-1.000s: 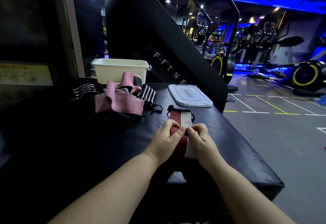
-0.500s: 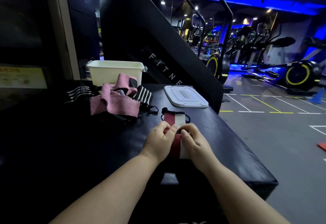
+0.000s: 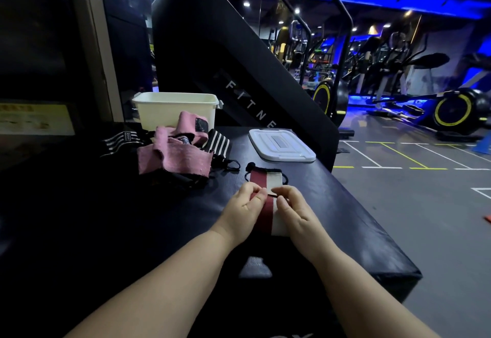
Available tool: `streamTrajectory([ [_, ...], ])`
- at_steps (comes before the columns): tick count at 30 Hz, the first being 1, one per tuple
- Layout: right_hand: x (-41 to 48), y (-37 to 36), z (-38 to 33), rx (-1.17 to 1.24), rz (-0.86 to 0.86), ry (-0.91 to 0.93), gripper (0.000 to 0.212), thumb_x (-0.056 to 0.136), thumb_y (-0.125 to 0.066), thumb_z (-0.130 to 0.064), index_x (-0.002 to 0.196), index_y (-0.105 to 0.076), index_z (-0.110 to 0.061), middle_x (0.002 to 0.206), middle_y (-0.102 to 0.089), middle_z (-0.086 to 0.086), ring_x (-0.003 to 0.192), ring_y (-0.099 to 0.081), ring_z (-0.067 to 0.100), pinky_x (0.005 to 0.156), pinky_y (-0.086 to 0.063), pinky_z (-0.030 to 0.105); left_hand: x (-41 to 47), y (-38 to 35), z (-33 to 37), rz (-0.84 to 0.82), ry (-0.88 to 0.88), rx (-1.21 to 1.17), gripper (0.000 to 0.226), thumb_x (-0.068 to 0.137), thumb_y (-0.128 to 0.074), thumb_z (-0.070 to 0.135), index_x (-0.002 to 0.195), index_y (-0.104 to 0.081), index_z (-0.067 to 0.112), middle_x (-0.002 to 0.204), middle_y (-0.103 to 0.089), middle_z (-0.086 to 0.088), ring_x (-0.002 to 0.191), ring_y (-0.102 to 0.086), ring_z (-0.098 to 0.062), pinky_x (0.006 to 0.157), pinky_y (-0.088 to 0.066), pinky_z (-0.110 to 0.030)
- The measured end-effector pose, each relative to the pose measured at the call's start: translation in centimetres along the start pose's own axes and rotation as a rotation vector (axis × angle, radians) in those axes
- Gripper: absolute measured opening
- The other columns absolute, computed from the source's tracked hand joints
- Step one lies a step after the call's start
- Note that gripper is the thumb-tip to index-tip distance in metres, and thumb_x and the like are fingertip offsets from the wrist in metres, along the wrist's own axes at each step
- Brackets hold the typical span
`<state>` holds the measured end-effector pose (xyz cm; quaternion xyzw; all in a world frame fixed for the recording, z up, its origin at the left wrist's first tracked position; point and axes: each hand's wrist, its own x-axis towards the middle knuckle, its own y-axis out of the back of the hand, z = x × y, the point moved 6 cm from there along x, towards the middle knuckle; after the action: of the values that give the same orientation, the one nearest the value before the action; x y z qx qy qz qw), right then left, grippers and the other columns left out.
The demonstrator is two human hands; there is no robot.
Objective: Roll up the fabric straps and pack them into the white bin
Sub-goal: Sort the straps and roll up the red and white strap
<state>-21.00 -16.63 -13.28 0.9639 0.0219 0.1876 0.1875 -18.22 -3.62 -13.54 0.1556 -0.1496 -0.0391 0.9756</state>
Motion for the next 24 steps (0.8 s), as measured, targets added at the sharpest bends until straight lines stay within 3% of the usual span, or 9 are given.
streamTrajectory([
  [3, 0.1, 0.0, -0.3, 0.048, -0.005, -0.006, 0.014, 0.096, -0.049, -0.032, 0.11, -0.051, -0.033, 0.116, -0.058, -0.005, 0.098, -0.055, -0.008, 0.084, -0.041, 0.009, -0.3, -0.2, 0.0, -0.011, -0.013, -0.086, 0.014, 0.1, -0.049, 0.026, 0.104, -0.06, 0.018, 0.09, -0.059, 0.006, 0.083, -0.052, -0.005, 0.074, -0.04, -0.013],
  [5, 0.2, 0.0, -0.3, 0.087, -0.014, -0.006, 0.018, 0.101, -0.048, -0.015, 0.111, -0.049, -0.03, 0.117, -0.056, -0.009, 0.092, -0.053, -0.016, 0.08, -0.04, 0.005, -0.4, -0.3, -0.2, 0.001, -0.011, -0.176, 0.015, 0.1, -0.05, 0.023, 0.112, -0.059, 0.026, 0.109, -0.061, 0.003, 0.099, -0.057, -0.009, 0.09, -0.044, -0.019],
  [7, 0.3, 0.0, -0.1, 0.155, -0.002, -0.021, 0.023, 0.101, -0.046, -0.011, 0.114, -0.047, -0.029, 0.121, -0.054, -0.01, 0.093, -0.053, -0.018, 0.08, -0.041, 0.004, -0.2, -0.6, -0.3, -0.007, 0.018, -0.26, 0.018, 0.101, -0.049, 0.023, 0.112, -0.057, 0.035, 0.115, -0.06, 0.002, 0.104, -0.058, -0.011, 0.095, -0.046, -0.027],
  [10, 0.5, 0.1, 0.3, 0.211, 0.05, -0.049, 0.025, 0.1, -0.048, -0.015, 0.117, -0.045, -0.032, 0.127, -0.051, -0.009, 0.104, -0.053, -0.008, 0.08, -0.043, 0.006, -0.1, -0.9, -0.3, -0.042, 0.077, -0.31, 0.019, 0.102, -0.046, 0.023, 0.112, -0.057, 0.035, 0.117, -0.06, 0.002, 0.107, -0.058, -0.011, 0.098, -0.046, -0.029],
  [13, 1.0, 0.3, 0.2, 0.102, 0.184, -0.011, 0.015, 0.095, -0.048, -0.035, 0.109, -0.047, -0.041, 0.122, -0.055, -0.007, 0.113, -0.054, 0.009, 0.091, -0.045, 0.021, 0.3, -1.5, -0.4, -0.12, 0.116, -0.355, 0.019, 0.102, -0.045, 0.025, 0.115, -0.057, 0.033, 0.121, -0.059, -0.004, 0.111, -0.059, -0.016, 0.102, -0.045, -0.036],
  [15, 1.1, 0.3, 0.2, 0.025, 0.237, 0.015, 0.017, 0.087, -0.046, -0.043, 0.104, -0.047, -0.044, 0.116, -0.058, -0.005, 0.108, -0.057, 0.013, 0.092, -0.048, 0.03, 0.4, -1.8, -0.4, -0.152, 0.123, -0.391, 0.02, 0.103, -0.045, 0.024, 0.119, -0.056, 0.029, 0.124, -0.059, -0.008, 0.11, -0.061, -0.017, 0.102, -0.047, -0.036],
  [20, 1.4, 0.5, 0.2, -0.058, 0.253, 0.016, 0.008, 0.085, -0.042, -0.044, 0.089, -0.048, -0.038, 0.099, -0.06, -0.006, 0.096, -0.057, 0.014, 0.084, -0.046, 0.03, 0.4, -1.7, -0.1, -0.08, 0.058, -0.222, 0.016, 0.103, -0.041, 0.023, 0.116, -0.051, 0.021, 0.112, -0.059, -0.007, 0.09, -0.056, -0.007, 0.079, -0.045, -0.016],
  [24, 1.5, 0.5, 0.3, 0.004, 0.184, -0.016, 0.01, 0.088, -0.045, -0.04, 0.088, -0.052, -0.032, 0.096, -0.061, -0.001, 0.09, -0.056, 0.014, 0.084, -0.047, 0.034, 0.3, -1.7, 0.0, -0.038, 0.017, -0.158, 0.014, 0.103, -0.042, 0.021, 0.115, -0.049, 0.021, 0.114, -0.057, -0.005, 0.095, -0.053, -0.008, 0.082, -0.042, -0.016],
])
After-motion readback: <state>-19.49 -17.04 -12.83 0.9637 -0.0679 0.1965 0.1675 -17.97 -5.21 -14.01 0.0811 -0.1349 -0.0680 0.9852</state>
